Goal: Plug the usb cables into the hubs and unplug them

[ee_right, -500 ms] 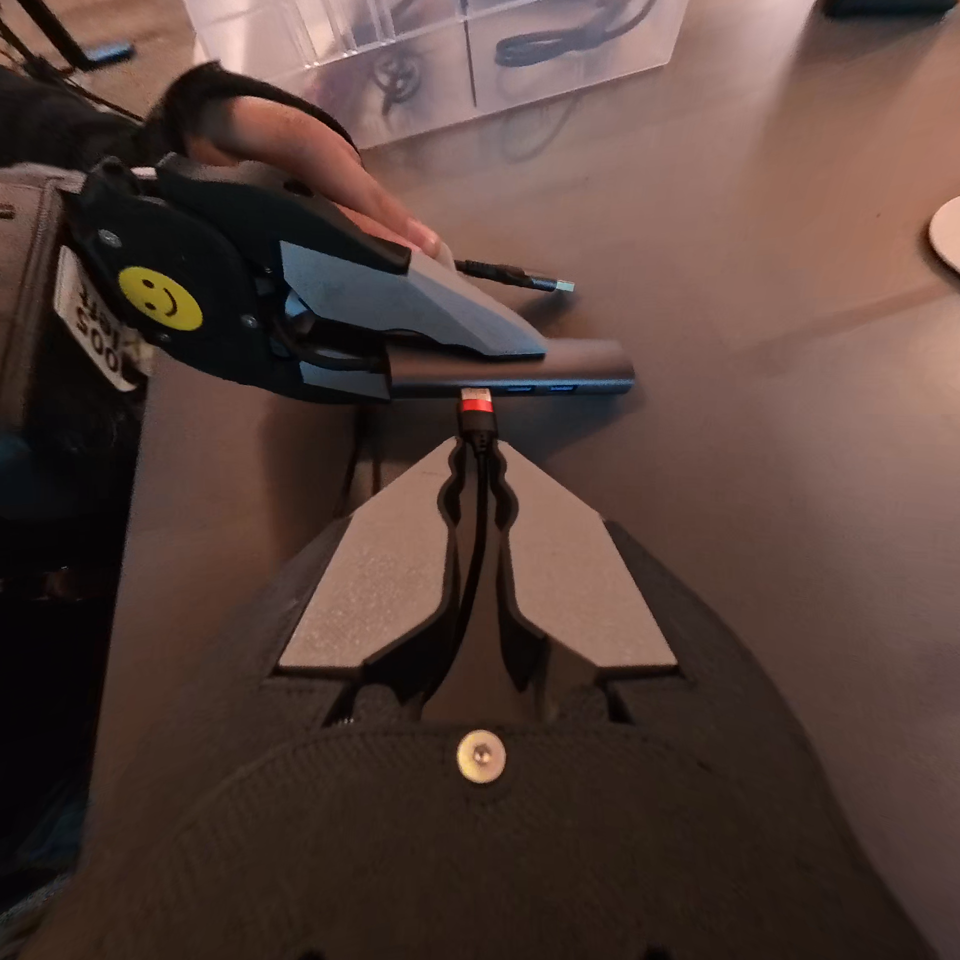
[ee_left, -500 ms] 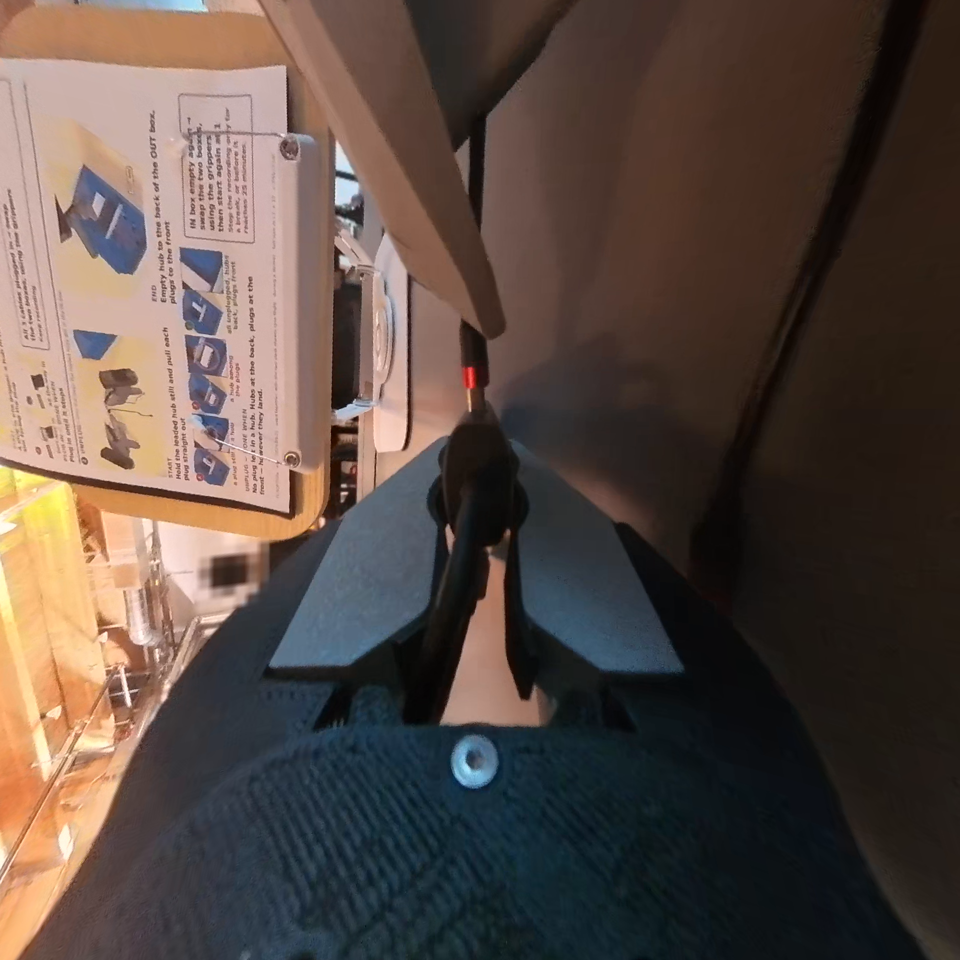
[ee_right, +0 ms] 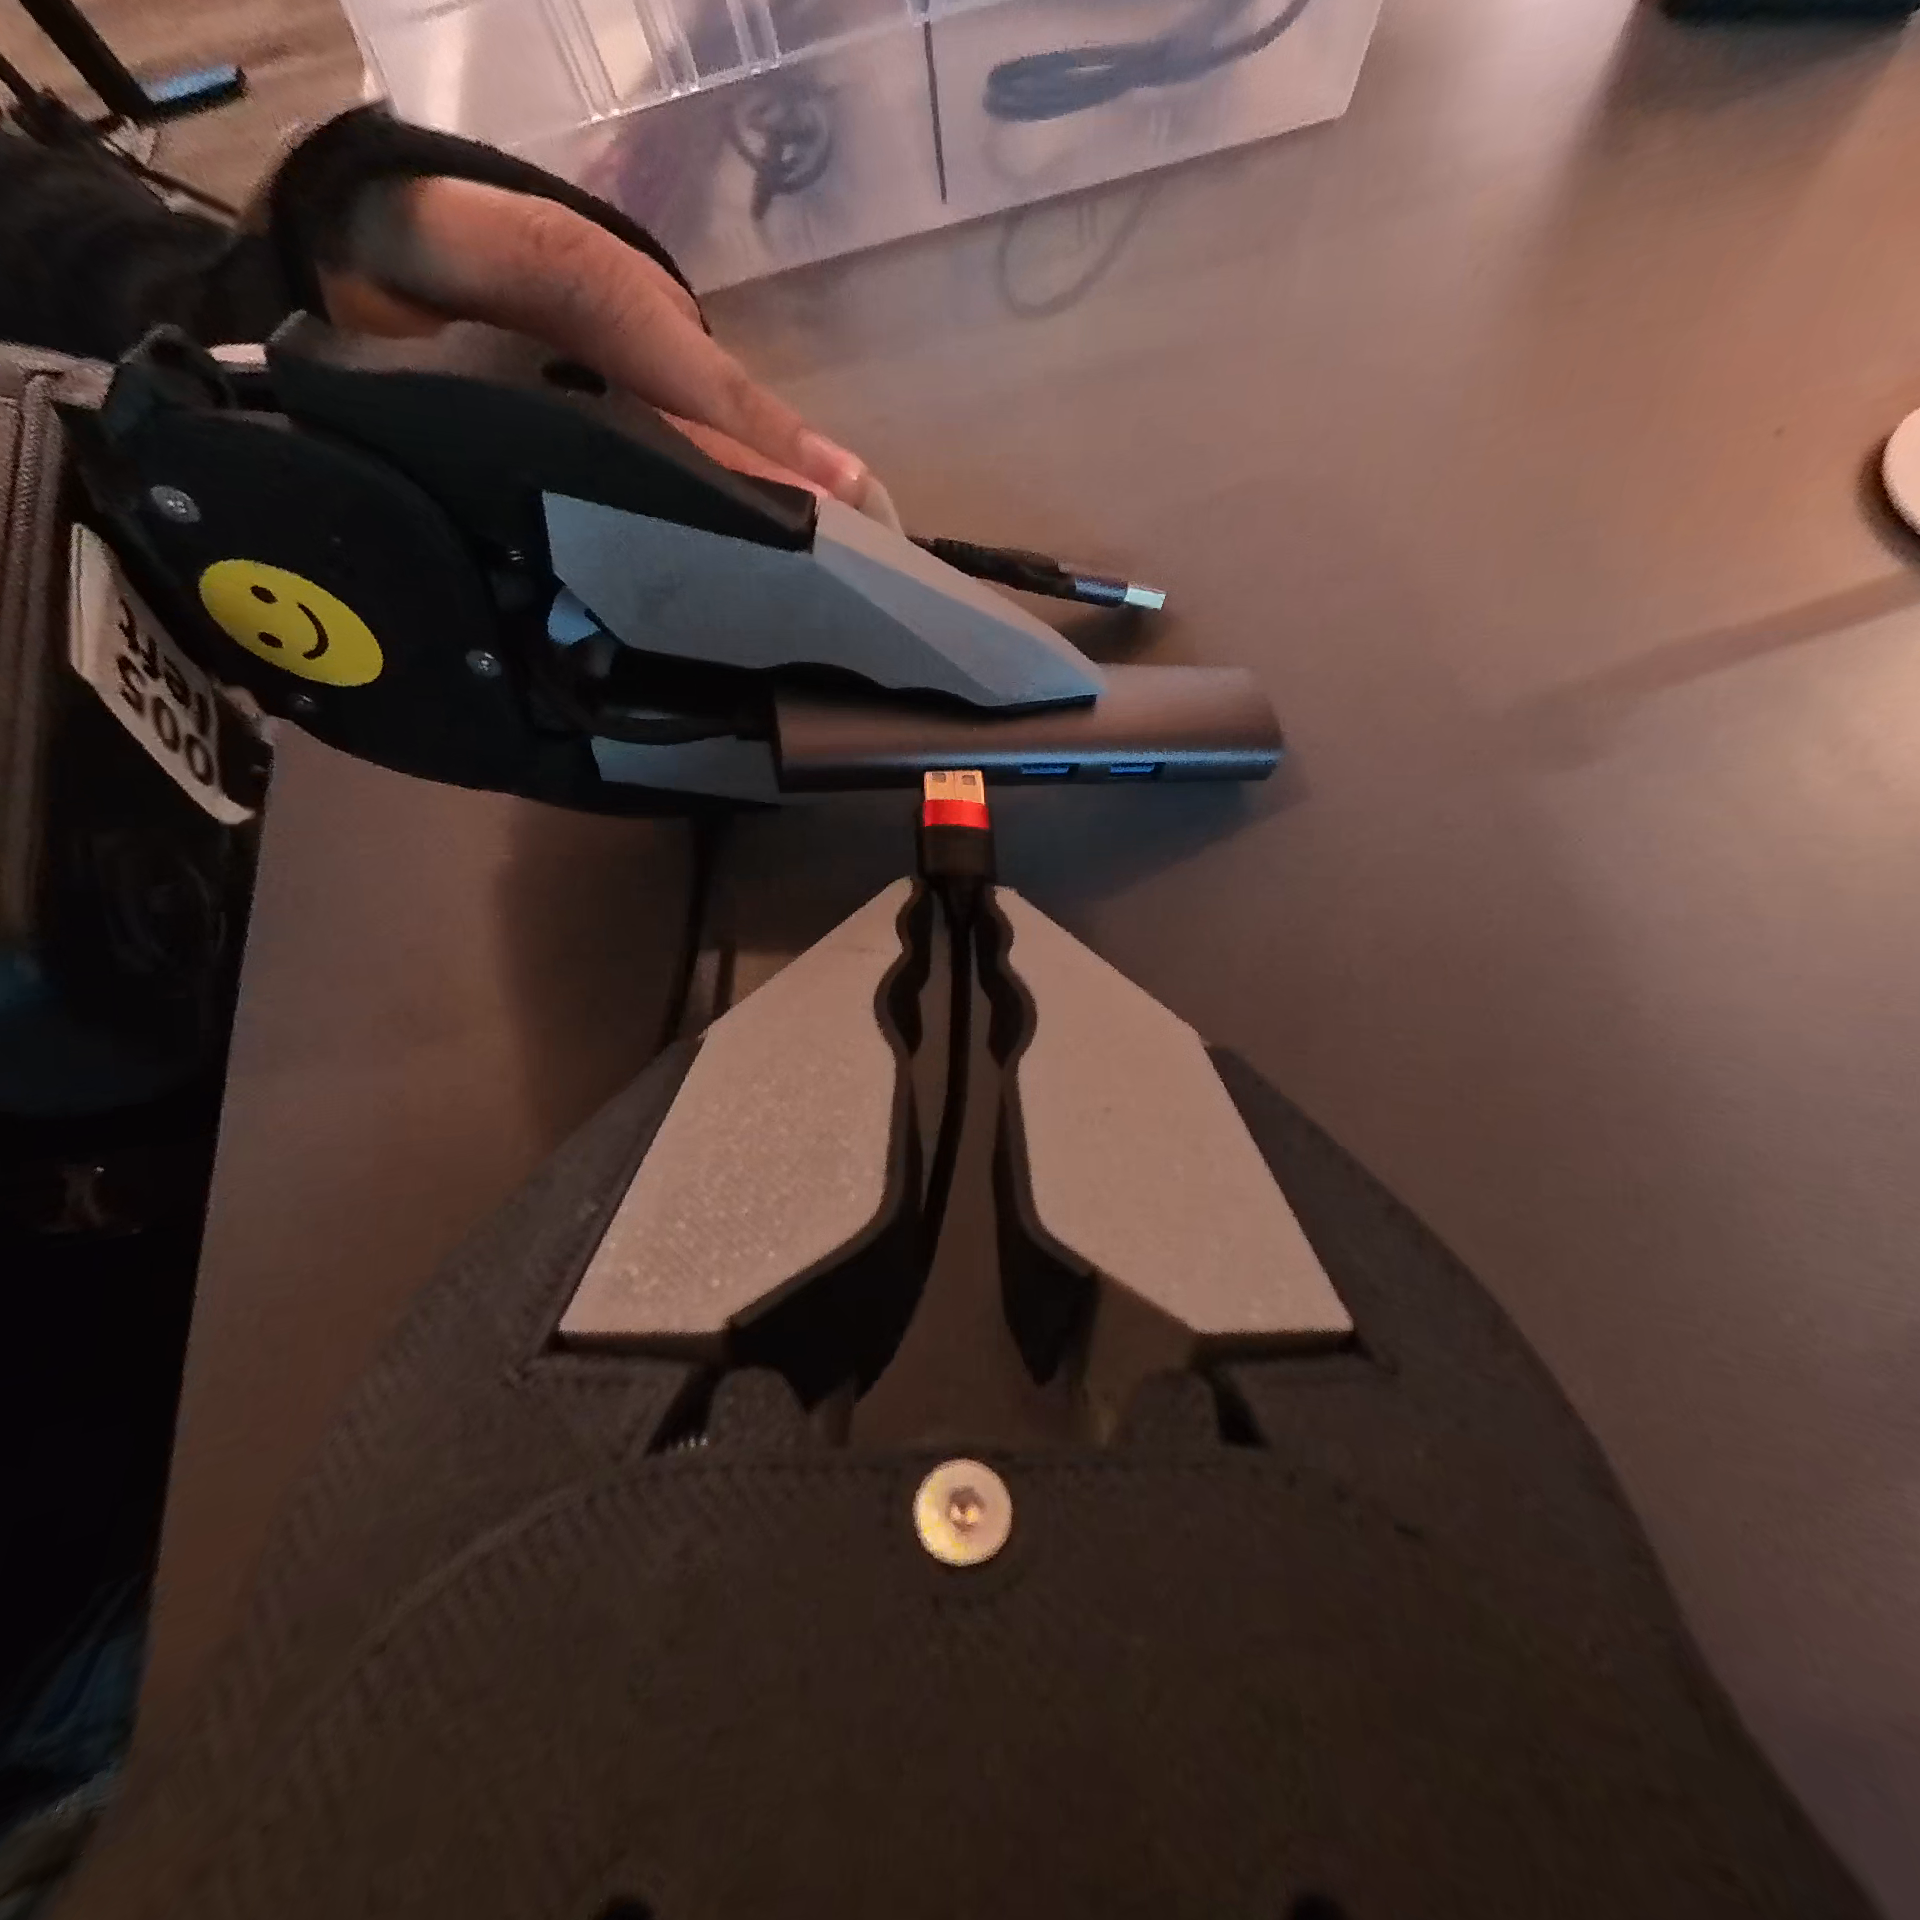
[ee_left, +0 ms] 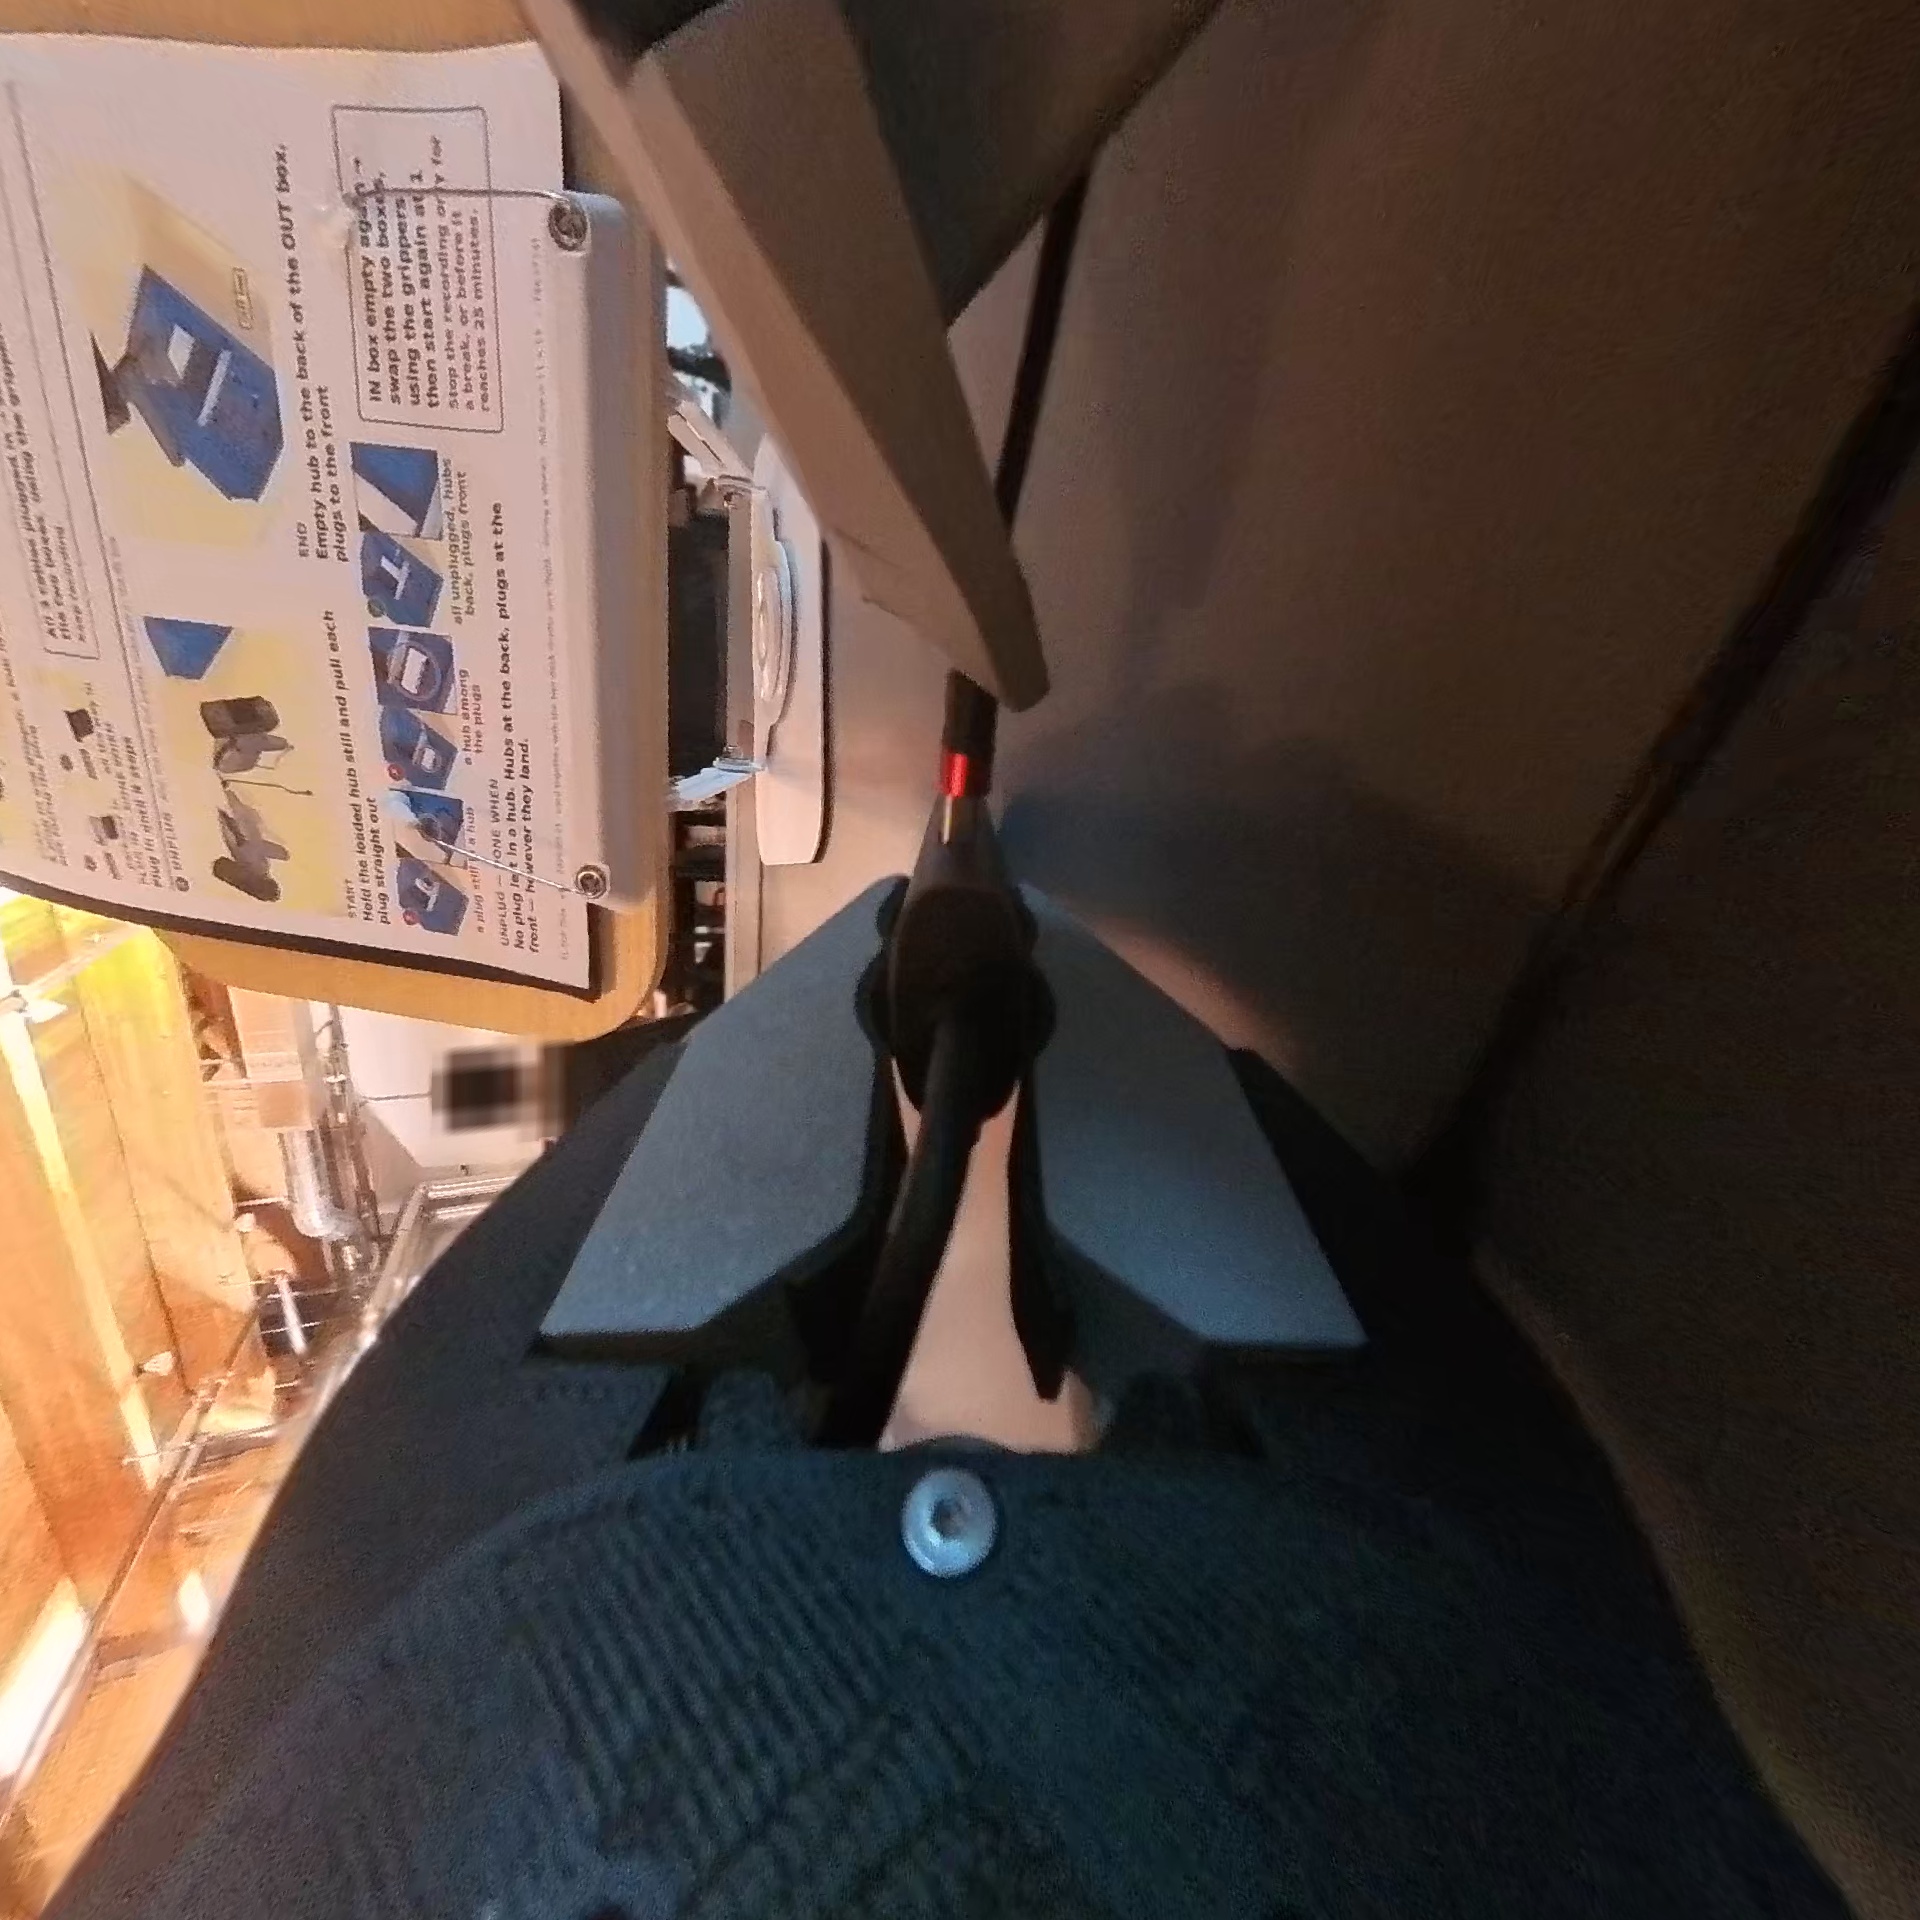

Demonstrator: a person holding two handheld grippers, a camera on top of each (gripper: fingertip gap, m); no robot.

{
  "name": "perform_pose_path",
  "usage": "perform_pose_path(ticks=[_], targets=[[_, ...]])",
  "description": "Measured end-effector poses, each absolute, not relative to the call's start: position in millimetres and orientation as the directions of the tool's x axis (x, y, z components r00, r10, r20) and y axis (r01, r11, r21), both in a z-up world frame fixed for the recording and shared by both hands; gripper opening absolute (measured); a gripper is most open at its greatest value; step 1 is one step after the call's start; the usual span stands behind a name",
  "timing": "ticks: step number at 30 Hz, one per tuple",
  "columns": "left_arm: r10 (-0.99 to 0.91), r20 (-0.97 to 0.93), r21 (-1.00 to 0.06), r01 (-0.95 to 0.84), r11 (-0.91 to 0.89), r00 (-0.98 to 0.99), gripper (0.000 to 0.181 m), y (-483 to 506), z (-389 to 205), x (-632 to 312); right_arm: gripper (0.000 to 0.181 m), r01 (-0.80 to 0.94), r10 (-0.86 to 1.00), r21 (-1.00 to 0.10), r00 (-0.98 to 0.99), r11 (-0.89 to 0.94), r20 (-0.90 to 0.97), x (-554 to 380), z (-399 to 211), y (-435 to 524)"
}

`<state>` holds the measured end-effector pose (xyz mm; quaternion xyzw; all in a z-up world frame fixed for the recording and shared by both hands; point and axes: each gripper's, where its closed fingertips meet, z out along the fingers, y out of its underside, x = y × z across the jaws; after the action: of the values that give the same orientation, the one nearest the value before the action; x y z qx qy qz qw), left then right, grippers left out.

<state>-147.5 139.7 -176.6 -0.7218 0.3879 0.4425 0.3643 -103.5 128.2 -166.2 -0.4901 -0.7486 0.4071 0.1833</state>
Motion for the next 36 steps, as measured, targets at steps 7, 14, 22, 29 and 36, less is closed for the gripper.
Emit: perform_pose_path(ticks=[7, 14, 22, 29, 36], targets=[[-0.246, -0.934, -0.136, -0.893, -0.429, 0.26, 0.013, 138.6, -177.7, -147.7, 0.004, 0.577, 0.878, -0.773, -0.475, 0.264, -0.055, -103.3, -168.9, 125.8], [-0.252, -0.94, -0.111, -0.904, -0.413, 0.23, 0.013, 137.6, -178.5, -146.8, 0.003, 0.574, 0.864, -0.753, -0.503, 0.322, -0.013, -102.6, -172.2, 122.8], [-0.266, -0.947, -0.065, -0.919, -0.39, 0.18, 0.013, 137.0, -179.1, -146.0, 0.001, 0.566, 0.842, -0.736, -0.54, 0.371, 0.01, -101.8, -172.6, 121.8], [-0.282, -0.95, -0.032, -0.937, -0.349, 0.138, 0.012, 134.6, -179.5, -144.9, 0.002, 0.555, 0.811, -0.71, -0.583, 0.435, 0.041, -101.1, -178.4, 114.4], [-0.313, -0.947, 0.033, -0.953, -0.302, 0.067, 0.013, 126.6, -179.7, -147.5, 0.002, 0.559, 0.808, -0.714, -0.589, 0.421, 0.016, -104.0, -179.9, 104.8]])
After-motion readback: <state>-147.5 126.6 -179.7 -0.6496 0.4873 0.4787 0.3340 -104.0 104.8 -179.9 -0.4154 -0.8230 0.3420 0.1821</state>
